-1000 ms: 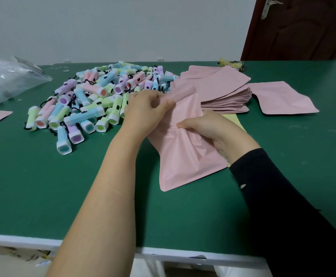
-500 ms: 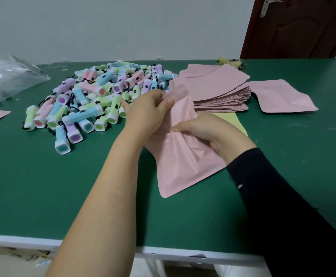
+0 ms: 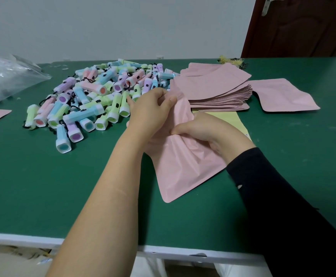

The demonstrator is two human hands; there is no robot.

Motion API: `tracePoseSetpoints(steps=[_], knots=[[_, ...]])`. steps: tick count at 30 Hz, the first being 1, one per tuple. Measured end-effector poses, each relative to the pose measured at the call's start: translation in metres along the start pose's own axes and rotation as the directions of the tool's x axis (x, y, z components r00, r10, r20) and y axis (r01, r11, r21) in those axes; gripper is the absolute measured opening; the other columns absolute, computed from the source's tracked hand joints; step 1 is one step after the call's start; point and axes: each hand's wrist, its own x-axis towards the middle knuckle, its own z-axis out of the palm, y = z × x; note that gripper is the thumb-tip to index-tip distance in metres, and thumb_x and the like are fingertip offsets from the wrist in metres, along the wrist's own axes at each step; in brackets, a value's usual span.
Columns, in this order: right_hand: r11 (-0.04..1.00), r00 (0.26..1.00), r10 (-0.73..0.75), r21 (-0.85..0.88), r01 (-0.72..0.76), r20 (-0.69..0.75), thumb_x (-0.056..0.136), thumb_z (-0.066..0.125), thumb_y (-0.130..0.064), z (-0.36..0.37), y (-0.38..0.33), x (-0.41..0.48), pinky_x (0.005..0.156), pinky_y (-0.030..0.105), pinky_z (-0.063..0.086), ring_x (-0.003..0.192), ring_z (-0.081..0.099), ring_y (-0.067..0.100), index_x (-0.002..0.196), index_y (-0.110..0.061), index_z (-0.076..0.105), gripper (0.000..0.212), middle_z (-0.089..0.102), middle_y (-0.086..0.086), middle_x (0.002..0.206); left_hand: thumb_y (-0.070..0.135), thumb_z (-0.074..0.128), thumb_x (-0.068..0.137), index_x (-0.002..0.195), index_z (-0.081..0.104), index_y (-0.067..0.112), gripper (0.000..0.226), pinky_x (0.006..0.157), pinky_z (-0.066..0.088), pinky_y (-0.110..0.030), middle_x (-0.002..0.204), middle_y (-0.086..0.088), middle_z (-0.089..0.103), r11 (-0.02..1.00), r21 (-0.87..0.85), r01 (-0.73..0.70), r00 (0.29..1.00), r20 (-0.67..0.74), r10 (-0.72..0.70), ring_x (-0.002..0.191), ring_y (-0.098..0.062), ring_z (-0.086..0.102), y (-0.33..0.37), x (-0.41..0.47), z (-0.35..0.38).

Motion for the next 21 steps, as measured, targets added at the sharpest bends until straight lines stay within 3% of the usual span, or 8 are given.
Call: tracePoseSetpoints(steps=[4, 8, 10, 13, 16, 18, 19, 21], knots=[[1.000, 1.000, 0.008, -0.016, -0.007, 0.014, 0.074, 0.074, -0.023, 0.001, 0.001, 0.001, 0.073, 0.033, 0.050, 0.090, 0.069, 0.032, 0.102, -0.006, 0.067, 0.033, 0.071, 0.016, 0.099, 0.040, 0.054, 0.098, 0.078, 0.056, 0.027, 0.024, 0.110, 0.027, -0.063, 0.068, 0.013, 0.050, 0.999, -0.040, 0.000, 1.000, -0.003, 0.000, 0.070, -0.008, 0.047, 0.001, -0.002, 0.001], [1.000, 1.000, -0.007, -0.030, 0.008, 0.025, 0.075, 0.075, -0.023, 0.004, 0.001, 0.002, 0.079, 0.037, 0.053, 0.088, 0.068, 0.031, 0.102, -0.006, 0.068, 0.033, 0.071, 0.016, 0.099, 0.032, 0.056, 0.098, 0.073, 0.050, 0.031, 0.026, 0.111, 0.027, -0.061, 0.072, 0.019, 0.052, 0.999, -0.040, -0.023, 0.999, -0.036, 0.021, 0.084, -0.016, 0.051, 0.003, -0.001, 0.001], [0.999, 1.000, -0.009, -0.033, 0.010, 0.022, 0.075, 0.075, -0.023, 0.003, 0.001, 0.002, 0.081, 0.038, 0.053, 0.089, 0.068, 0.031, 0.102, -0.006, 0.068, 0.033, 0.071, 0.016, 0.098, 0.031, 0.056, 0.098, 0.079, 0.053, 0.029, 0.020, 0.112, 0.026, -0.060, 0.076, 0.023, 0.052, 0.999, -0.026, -0.041, 0.998, -0.042, 0.040, 0.087, -0.014, 0.052, 0.002, -0.001, 0.002], [1.000, 1.000, -0.004, -0.031, 0.004, 0.018, 0.074, 0.074, -0.022, 0.002, 0.001, 0.002, 0.072, 0.033, 0.049, 0.084, 0.067, 0.030, 0.100, -0.005, 0.068, 0.031, 0.071, 0.015, 0.095, 0.035, 0.056, 0.097, 0.077, 0.053, 0.032, 0.021, 0.111, 0.027, -0.062, 0.073, 0.020, 0.052, 0.998, -0.049, -0.041, 0.999, -0.029, 0.040, 0.079, -0.010, 0.051, 0.001, -0.002, 0.003], [1.000, 1.000, -0.003, -0.024, 0.004, 0.023, 0.074, 0.075, -0.022, 0.001, 0.000, 0.001, 0.071, 0.031, 0.048, 0.079, 0.065, 0.028, 0.099, -0.005, 0.069, 0.031, 0.071, 0.013, 0.090, 0.036, 0.057, 0.097, 0.089, 0.060, 0.029, 0.011, 0.112, 0.027, -0.060, 0.079, 0.024, 0.054, 0.998, -0.049, -0.049, 0.998, -0.030, 0.047, 0.088, -0.012, 0.053, 0.000, -0.001, 0.003], [1.000, 1.000, -0.010, -0.026, 0.011, 0.026, 0.074, 0.075, -0.022, 0.002, -0.001, 0.001, 0.072, 0.032, 0.049, 0.079, 0.065, 0.028, 0.100, -0.006, 0.069, 0.031, 0.070, 0.011, 0.088, 0.035, 0.057, 0.097, 0.086, 0.058, 0.030, 0.013, 0.112, 0.029, -0.056, 0.080, 0.027, 0.053, 0.998, -0.040, -0.045, 0.998, -0.037, 0.044, 0.091, -0.012, 0.052, -0.002, 0.000, 0.004], [1.000, 1.000, -0.012, -0.027, 0.013, 0.023, 0.074, 0.076, -0.023, 0.002, -0.001, 0.001, 0.073, 0.033, 0.051, 0.081, 0.067, 0.028, 0.100, -0.007, 0.069, 0.031, 0.070, 0.011, 0.089, 0.036, 0.057, 0.097, 0.077, 0.053, 0.030, 0.021, 0.107, 0.035, -0.051, 0.074, 0.024, 0.051, 0.999, -0.036, -0.036, 0.999, -0.039, 0.035, 0.085, -0.013, 0.051, -0.003, 0.001, 0.004], [1.000, 1.000, -0.011, -0.015, 0.011, 0.009, 0.075, 0.076, -0.024, 0.000, -0.001, 0.001, 0.078, 0.036, 0.054, 0.086, 0.068, 0.030, 0.103, -0.008, 0.067, 0.034, 0.071, 0.012, 0.095, 0.040, 0.057, 0.096, 0.064, 0.042, 0.027, 0.038, 0.081, 0.041, -0.036, 0.062, 0.012, 0.044, 1.000, 0.012, -0.012, 0.999, -0.034, 0.012, 0.069, -0.015, 0.044, -0.009, 0.004, 0.002]])
